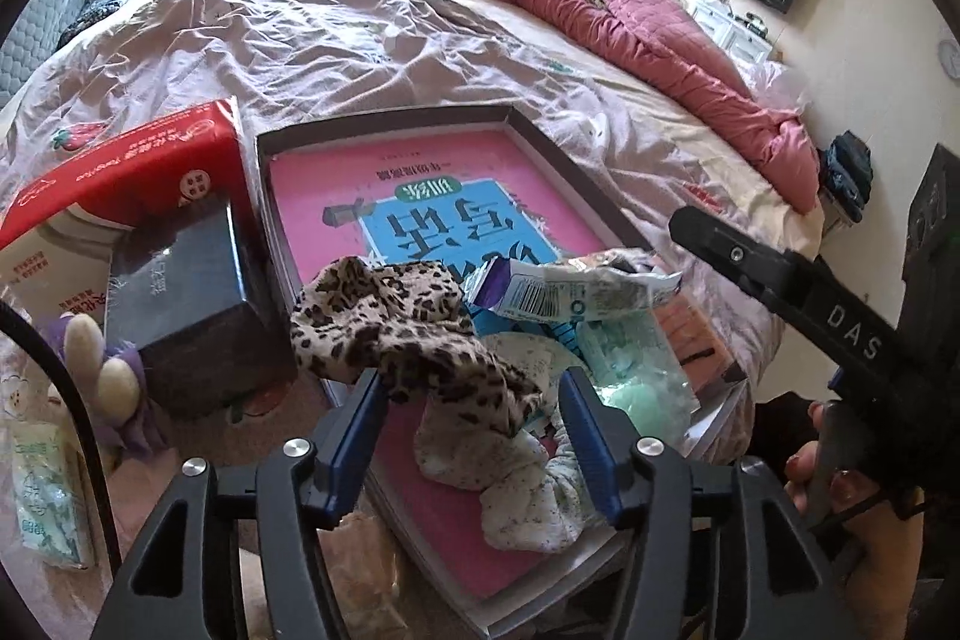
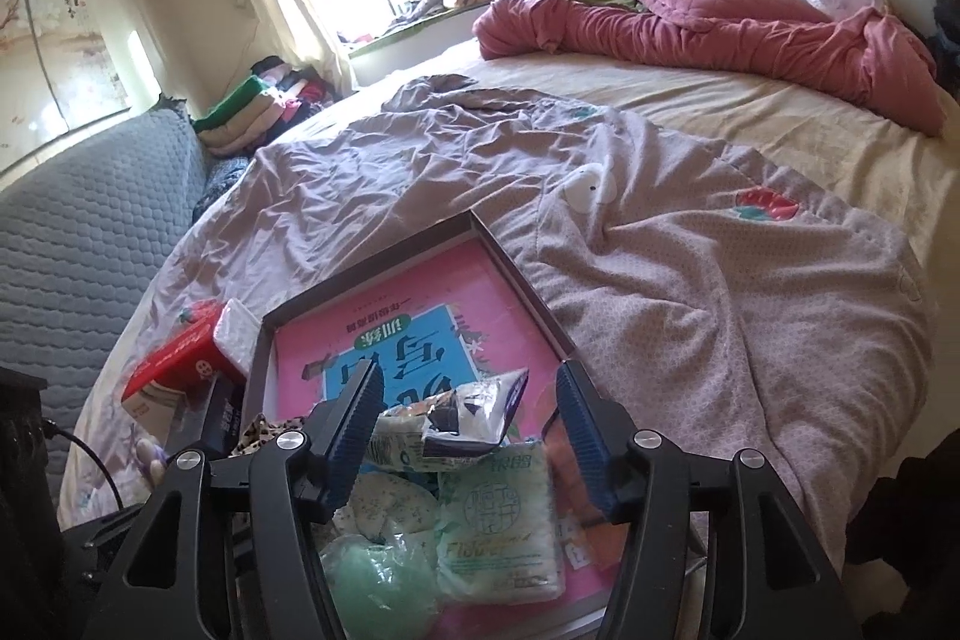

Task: Organize soft objects
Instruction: 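Move both open tools back toward the pile of soft items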

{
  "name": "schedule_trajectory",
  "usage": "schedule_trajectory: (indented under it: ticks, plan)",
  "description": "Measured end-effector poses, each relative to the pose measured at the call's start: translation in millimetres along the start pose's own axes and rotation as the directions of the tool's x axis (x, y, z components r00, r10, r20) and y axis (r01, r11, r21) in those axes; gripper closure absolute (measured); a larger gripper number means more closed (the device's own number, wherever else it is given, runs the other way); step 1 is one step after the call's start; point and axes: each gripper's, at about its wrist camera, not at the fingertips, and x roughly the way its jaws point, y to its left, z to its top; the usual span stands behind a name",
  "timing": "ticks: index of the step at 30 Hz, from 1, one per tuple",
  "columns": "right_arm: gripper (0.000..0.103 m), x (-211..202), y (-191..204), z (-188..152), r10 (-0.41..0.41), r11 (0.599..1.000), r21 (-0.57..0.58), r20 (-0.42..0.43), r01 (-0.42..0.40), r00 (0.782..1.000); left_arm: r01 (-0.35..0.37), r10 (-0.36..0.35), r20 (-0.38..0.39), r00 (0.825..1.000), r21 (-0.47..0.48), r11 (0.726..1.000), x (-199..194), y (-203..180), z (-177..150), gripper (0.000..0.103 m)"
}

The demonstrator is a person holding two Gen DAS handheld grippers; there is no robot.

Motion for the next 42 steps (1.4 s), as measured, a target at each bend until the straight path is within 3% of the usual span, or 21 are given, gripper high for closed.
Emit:
schedule_trajectory:
  ticks: [17, 30, 42]
  plan:
    - [0.029, -20.5, 22.7, 4.0, -0.001, 0.998, -0.067, 0.020, 0.002, 1.000, -0.056, 0.056, 0.055, 0.997, 0.004, 0.998, -34.5, 0.9, -3.7, 0.036]
    - [0.028, -47.2, 56.5, 5.9, -0.029, 0.981, -0.191, 0.033, 0.034, 0.999, -0.099, 0.099, 0.117, 0.988, -0.007, 0.995, -75.1, 10.9, -6.1, 0.031]
    - [0.024, -71.4, 80.4, 10.7, 0.006, 0.974, -0.226, 0.048, 0.005, 0.999, -0.172, 0.175, 0.136, 0.975, -0.033, 0.985, -103.5, 23.7, -10.1, 0.031]
